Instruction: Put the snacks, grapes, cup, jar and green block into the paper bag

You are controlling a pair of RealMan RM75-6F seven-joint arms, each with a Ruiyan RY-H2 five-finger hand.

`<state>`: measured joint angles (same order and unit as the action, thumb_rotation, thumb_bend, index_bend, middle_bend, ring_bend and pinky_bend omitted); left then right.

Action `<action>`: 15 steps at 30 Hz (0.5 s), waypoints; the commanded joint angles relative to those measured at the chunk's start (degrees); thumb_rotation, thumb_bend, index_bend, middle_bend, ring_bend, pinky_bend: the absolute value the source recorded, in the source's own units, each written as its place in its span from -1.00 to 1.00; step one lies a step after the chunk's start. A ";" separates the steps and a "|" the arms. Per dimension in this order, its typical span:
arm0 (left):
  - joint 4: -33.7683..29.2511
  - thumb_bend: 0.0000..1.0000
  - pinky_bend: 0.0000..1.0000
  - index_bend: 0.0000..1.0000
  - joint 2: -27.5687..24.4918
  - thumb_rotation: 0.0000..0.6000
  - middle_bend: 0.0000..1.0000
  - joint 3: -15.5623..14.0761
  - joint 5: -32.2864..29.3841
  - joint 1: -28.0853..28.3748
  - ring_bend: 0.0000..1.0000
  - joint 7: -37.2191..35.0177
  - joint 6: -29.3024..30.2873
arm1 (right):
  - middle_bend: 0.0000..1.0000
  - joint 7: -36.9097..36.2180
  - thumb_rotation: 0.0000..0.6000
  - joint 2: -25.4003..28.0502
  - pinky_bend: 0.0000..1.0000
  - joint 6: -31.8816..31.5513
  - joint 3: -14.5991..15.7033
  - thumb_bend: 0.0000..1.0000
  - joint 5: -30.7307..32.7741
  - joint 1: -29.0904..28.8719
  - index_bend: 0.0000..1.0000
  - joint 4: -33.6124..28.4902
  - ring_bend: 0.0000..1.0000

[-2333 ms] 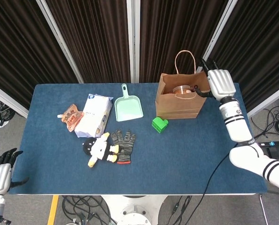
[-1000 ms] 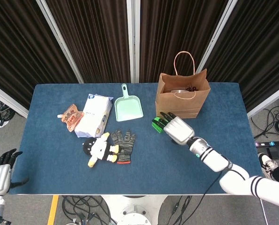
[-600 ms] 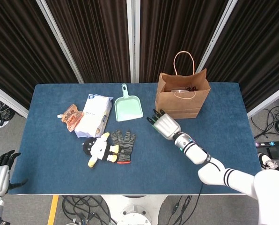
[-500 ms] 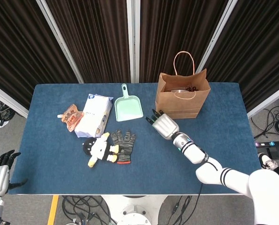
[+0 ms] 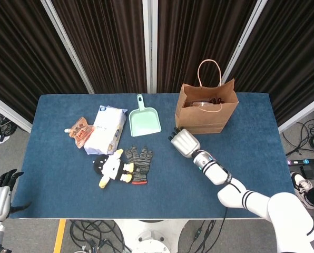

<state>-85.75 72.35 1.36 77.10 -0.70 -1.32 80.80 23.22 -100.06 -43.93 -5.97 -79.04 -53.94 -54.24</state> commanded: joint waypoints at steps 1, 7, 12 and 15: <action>-0.07 -0.90 -0.69 -0.51 -0.08 1.00 -0.60 0.04 -0.12 0.09 -0.76 0.07 -0.25 | -0.03 -4.12 1.00 0.85 0.27 -3.37 0.68 -0.66 -3.02 0.61 0.07 -0.96 -0.23; -0.27 -0.90 -0.69 -0.51 -0.21 1.00 -0.59 0.09 -0.07 0.14 -0.76 0.24 -0.27 | 0.00 -10.31 1.00 7.14 0.29 -11.49 1.10 -0.66 -8.64 2.08 0.09 -10.19 -0.21; -0.42 -0.90 -0.69 -0.51 -0.17 1.00 -0.59 0.01 0.48 0.24 -0.76 0.59 -0.04 | 0.00 -15.27 1.00 14.33 0.27 -19.64 0.49 -0.66 -13.58 3.56 0.09 -20.80 -0.21; -0.71 -0.90 -0.69 -0.51 -0.33 1.00 -0.59 0.15 0.66 0.40 -0.76 0.81 0.07 | 0.00 -17.27 1.00 18.99 0.27 -24.94 -0.76 -0.66 -16.41 4.53 0.09 -26.96 -0.21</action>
<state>-86.46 72.03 1.50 77.74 -0.31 -0.51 80.85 8.96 -85.86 -63.60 -5.68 -91.92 -50.76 -75.71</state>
